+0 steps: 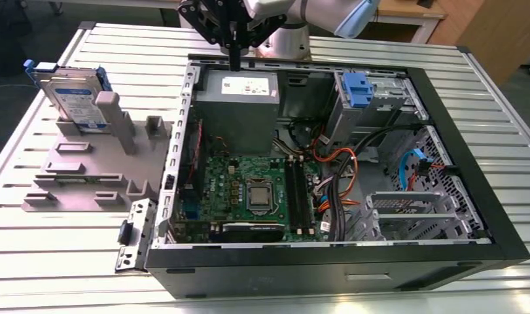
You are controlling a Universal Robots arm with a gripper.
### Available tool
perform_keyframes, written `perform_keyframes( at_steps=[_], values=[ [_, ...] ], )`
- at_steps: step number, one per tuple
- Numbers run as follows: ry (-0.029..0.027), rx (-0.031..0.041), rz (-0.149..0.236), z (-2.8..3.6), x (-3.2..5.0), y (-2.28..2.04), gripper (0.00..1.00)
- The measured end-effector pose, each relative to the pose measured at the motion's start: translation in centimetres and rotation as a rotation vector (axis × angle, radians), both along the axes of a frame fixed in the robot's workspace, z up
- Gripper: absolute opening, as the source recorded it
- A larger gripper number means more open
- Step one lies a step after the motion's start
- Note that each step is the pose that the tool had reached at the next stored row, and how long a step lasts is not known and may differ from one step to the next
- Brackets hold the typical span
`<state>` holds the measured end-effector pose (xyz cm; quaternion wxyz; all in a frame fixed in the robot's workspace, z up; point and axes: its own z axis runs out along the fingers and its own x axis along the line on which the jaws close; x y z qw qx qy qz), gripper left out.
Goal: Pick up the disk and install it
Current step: 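Reach for the disk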
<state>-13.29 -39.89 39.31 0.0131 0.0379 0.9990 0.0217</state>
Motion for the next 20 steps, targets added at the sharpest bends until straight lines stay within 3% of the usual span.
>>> perform_keyframes(
  at_steps=[20],
  values=[
    [0.0005,0.0000,0.000,-0.09,-0.55,0.00,0.11]
  ],
)
